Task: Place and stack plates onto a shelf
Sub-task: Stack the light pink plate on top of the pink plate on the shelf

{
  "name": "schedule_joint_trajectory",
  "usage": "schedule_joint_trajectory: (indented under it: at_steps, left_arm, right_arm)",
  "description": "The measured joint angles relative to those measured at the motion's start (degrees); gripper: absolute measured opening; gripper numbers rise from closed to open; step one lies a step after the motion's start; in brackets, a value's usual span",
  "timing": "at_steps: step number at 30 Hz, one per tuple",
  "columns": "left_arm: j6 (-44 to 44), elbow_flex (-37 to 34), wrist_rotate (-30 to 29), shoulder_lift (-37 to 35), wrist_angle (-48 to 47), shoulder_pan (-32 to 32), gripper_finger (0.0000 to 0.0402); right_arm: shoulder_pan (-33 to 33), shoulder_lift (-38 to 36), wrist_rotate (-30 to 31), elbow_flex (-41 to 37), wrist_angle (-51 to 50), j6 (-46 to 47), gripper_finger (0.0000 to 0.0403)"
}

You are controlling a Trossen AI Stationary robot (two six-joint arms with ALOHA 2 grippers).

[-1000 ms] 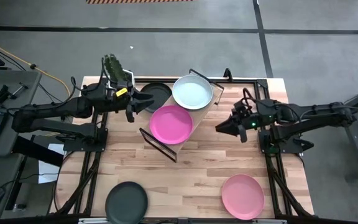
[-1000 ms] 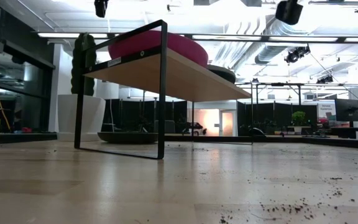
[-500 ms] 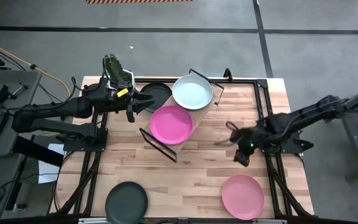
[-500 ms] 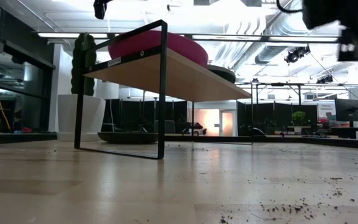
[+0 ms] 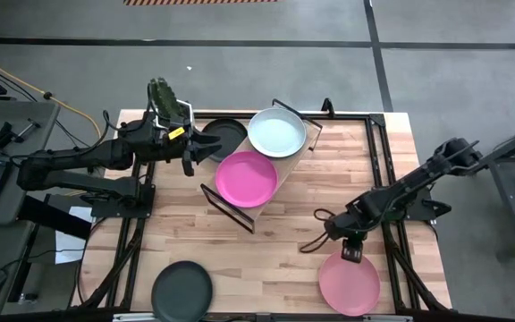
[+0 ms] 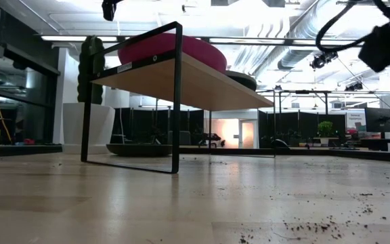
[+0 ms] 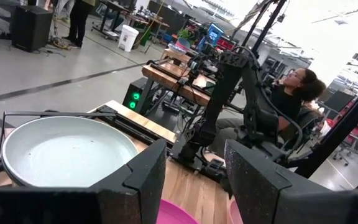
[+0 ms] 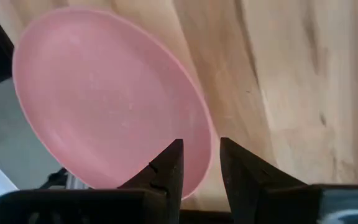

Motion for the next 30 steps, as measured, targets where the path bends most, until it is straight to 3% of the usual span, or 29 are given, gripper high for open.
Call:
schedule_joint_trajectory:
  at_steps: [10,15,30]
  left_arm:
    - [0.0,-0.02,0.02,0.0,0.04,0.0,0.0154]
    - [0.0,-0.02,0.02,0.0,0.02,0.01,0.0154]
    - [-0.02,-0.02,-0.59,0.0,0.04,0.02,0.0154]
  right_arm:
    - [0.64,-3.39,-2.64,-12.06,12.23,11.14,0.0087]
    - [0.63,-4.64,-2.73,-12.43,16.74,11.71,0.0087]
    - [3.04,-0.95,-1.29,-13.15,18.0,10.21,0.0087]
